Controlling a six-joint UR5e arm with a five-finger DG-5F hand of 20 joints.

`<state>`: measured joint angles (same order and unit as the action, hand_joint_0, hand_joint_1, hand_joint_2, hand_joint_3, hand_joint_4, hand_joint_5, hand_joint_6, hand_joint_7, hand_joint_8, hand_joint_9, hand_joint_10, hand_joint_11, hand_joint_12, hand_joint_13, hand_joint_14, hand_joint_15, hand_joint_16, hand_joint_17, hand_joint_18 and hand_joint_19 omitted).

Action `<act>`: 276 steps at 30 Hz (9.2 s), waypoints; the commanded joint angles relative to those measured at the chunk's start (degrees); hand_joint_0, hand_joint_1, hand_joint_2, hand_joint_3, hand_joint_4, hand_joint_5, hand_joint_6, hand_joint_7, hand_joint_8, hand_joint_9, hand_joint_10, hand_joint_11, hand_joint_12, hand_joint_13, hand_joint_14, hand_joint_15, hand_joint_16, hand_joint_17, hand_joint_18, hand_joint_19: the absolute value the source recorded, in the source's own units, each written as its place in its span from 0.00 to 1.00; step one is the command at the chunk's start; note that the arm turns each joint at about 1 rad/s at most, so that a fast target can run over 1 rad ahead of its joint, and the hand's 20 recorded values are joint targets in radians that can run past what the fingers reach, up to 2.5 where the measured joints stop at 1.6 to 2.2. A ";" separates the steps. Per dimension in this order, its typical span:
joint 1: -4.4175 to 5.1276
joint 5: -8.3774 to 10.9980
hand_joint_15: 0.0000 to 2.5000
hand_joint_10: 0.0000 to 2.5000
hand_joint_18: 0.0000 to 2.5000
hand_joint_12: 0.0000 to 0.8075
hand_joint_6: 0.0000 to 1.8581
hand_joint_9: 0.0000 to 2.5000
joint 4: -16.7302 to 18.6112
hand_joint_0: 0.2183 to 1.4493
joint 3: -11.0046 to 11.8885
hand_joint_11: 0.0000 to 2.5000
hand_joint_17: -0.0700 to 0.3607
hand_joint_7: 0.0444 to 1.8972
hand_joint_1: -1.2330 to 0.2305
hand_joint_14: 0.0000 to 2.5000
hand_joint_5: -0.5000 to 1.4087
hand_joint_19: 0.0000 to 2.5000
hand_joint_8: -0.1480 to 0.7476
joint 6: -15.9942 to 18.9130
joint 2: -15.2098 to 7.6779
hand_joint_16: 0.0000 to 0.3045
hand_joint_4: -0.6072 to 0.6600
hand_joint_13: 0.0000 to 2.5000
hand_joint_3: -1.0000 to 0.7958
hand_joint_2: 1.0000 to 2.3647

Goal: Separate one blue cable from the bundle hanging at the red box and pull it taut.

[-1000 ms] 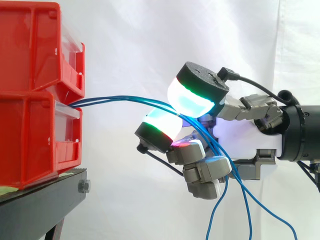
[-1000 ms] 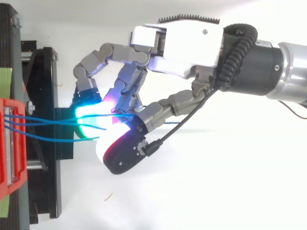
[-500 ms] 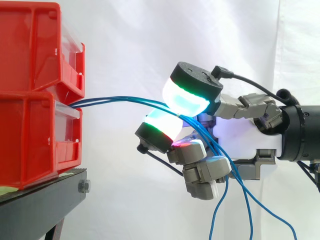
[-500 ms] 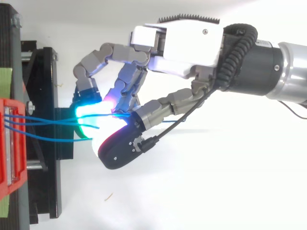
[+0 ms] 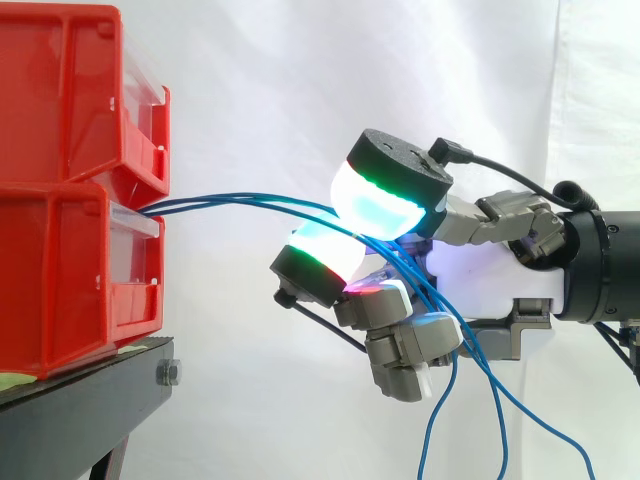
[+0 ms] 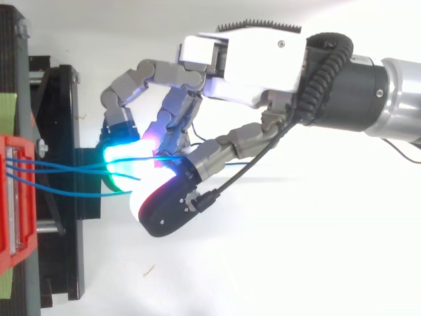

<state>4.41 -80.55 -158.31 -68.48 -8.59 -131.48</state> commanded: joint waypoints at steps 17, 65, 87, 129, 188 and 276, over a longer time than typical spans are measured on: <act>-0.02 -0.04 0.68 0.00 0.40 0.39 0.49 0.43 -0.07 0.37 0.01 0.52 0.40 0.61 0.17 0.01 0.18 0.39 0.42 0.06 0.00 0.15 0.50 0.50 0.28 0.00; 0.07 0.05 0.47 0.00 0.34 0.43 0.49 0.35 -0.07 0.46 0.01 0.48 0.38 0.57 0.20 0.01 0.15 0.32 0.39 0.06 0.00 0.14 0.46 0.36 0.28 0.00; -0.02 -0.04 0.45 0.00 0.33 0.45 0.45 0.39 0.02 0.27 -0.07 0.49 0.40 0.53 0.31 0.01 0.17 0.34 0.45 0.06 0.00 0.15 0.56 0.39 0.28 0.00; 0.07 0.13 0.47 0.00 0.35 0.45 0.48 0.40 0.19 0.25 -1.39 0.52 0.41 0.52 0.23 0.01 0.16 0.36 0.46 0.15 0.00 0.16 0.54 0.40 0.28 0.00; 0.95 3.74 0.52 0.05 0.36 0.43 0.48 0.44 -11.67 0.32 -1.30 0.61 0.40 0.52 0.24 0.01 0.15 0.36 0.44 0.59 5.36 0.15 0.54 0.44 0.28 0.00; 2.97 12.88 0.55 0.07 0.38 0.39 0.47 0.43 -6.84 0.36 -4.12 0.58 0.41 0.49 0.37 0.01 0.14 0.39 0.44 8.32 2.99 0.16 0.58 0.48 0.41 0.01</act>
<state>7.38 -67.56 -165.28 -72.60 -0.26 -128.46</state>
